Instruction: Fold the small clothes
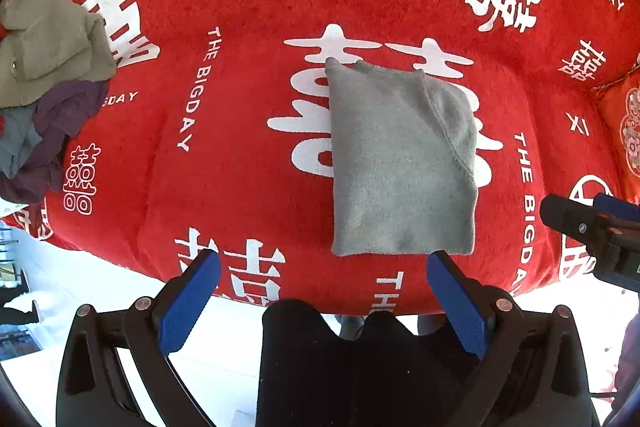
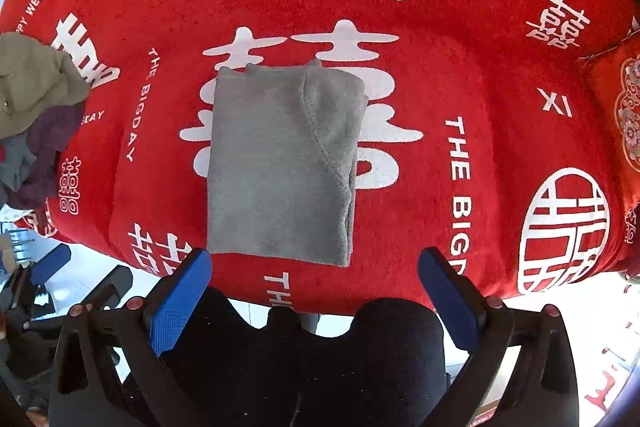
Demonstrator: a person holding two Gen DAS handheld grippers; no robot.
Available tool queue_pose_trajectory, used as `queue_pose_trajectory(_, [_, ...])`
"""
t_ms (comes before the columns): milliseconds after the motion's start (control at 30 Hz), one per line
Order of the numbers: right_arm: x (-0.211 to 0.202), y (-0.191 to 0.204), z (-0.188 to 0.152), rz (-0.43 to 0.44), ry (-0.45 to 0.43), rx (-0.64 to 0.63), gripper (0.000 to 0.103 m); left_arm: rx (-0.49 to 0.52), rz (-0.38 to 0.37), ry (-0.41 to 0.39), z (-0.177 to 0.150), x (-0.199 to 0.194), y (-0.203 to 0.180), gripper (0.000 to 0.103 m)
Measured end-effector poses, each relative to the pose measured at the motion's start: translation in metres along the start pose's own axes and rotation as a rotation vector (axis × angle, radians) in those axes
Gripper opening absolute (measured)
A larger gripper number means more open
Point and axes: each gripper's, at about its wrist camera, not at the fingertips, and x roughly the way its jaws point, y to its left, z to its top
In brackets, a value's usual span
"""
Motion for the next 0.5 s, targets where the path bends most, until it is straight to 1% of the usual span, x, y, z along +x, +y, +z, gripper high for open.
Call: queue_pose_trajectory(500, [-0.0014,-0.0027,-0.0004,-0.011,-0.001,-0.006,0.103,-0.017,0.014,-0.003,0.0049,0.0001,0.0009,0.103])
